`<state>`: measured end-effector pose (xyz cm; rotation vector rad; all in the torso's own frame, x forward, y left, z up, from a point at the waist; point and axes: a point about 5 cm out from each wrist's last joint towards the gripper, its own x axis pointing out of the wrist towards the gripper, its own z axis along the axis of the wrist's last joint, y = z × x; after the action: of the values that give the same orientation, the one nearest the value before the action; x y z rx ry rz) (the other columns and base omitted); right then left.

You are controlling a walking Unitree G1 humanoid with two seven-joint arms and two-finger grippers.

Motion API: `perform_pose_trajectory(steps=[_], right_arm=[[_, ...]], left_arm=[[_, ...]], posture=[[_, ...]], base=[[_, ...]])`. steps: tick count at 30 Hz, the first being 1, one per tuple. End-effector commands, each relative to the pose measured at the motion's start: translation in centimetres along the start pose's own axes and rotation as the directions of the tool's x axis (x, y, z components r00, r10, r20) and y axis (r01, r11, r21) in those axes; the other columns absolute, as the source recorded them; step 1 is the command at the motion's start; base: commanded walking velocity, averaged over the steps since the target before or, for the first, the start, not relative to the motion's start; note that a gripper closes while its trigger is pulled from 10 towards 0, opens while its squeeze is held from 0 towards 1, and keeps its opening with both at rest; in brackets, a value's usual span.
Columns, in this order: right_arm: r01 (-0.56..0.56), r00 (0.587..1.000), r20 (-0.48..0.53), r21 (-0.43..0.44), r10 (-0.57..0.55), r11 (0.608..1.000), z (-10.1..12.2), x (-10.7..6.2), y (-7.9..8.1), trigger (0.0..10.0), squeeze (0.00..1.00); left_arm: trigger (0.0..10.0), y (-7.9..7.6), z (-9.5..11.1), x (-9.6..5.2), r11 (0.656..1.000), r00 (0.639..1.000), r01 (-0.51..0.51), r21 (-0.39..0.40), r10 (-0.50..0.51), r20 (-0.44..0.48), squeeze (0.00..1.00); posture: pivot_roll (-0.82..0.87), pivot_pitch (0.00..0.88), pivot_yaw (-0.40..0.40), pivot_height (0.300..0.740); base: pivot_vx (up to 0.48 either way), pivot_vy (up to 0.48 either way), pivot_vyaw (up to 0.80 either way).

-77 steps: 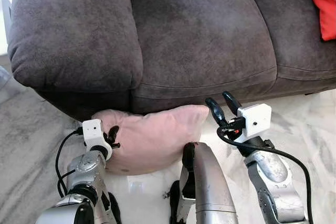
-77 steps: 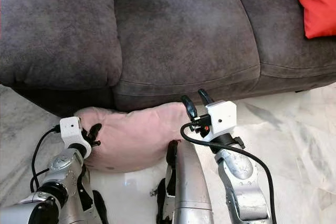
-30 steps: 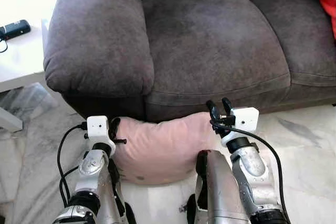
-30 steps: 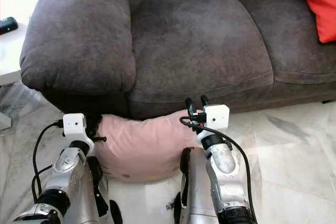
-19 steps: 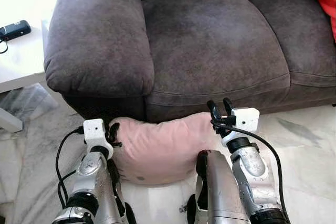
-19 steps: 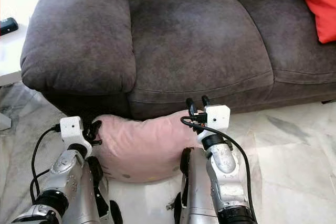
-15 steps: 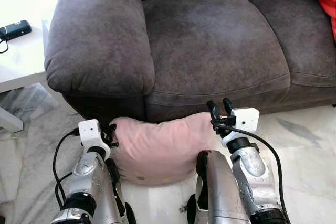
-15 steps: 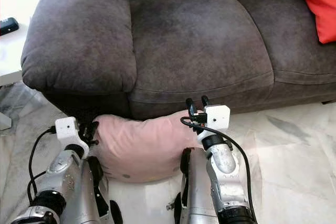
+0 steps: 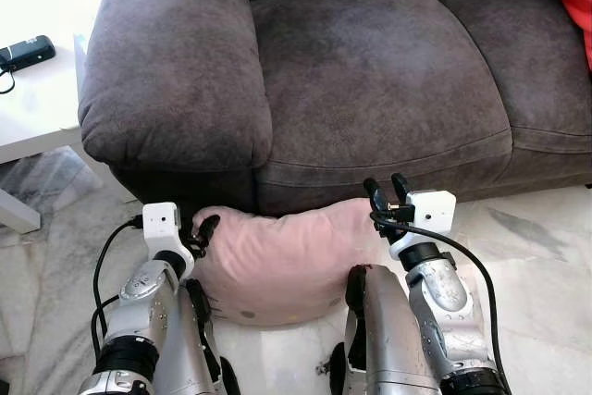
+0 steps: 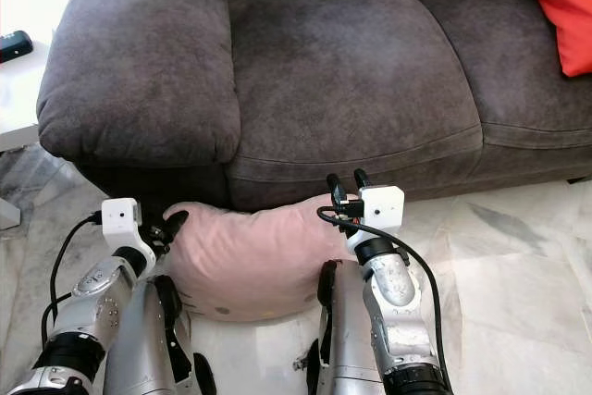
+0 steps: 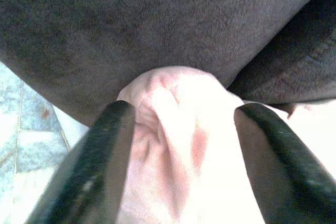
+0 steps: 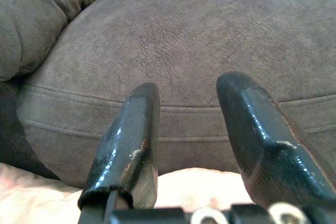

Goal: Move the pillow to the sofa from floor

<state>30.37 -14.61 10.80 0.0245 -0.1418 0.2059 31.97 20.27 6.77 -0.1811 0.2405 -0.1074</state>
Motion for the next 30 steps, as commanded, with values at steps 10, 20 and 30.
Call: perform_pose_trajectory(steps=[10,20,30], right_arm=[[-0.012,1.000,-0.020,-0.007,0.012,1.000,-0.5,-0.2,0.2,10.0,0.00],[-0.019,1.000,-0.024,-0.009,0.019,1.000,-0.6,-0.2,0.4,10.0,0.00],[-0.024,1.000,-0.014,-0.020,0.024,0.999,-0.2,-0.6,0.3,10.0,0.00]], left_arm=[[10.0,0.4,-0.1,-0.5,1.000,0.996,0.001,0.004,-0.001,-0.084,1.00],[10.0,0.1,0.1,-0.2,0.998,0.994,-0.005,-0.059,-0.002,-0.111,1.00],[10.0,-0.3,-0.3,1.0,0.985,0.993,-0.065,-0.158,0.049,-0.104,1.00]], posture=[[0.01,0.209,-0.021,0.470],[0.02,0.212,-0.021,0.470],[-0.01,0.241,-0.030,0.470]], base=[[0.000,0.000,0.00],[0.000,0.000,0.00],[0.000,0.000,0.00]])
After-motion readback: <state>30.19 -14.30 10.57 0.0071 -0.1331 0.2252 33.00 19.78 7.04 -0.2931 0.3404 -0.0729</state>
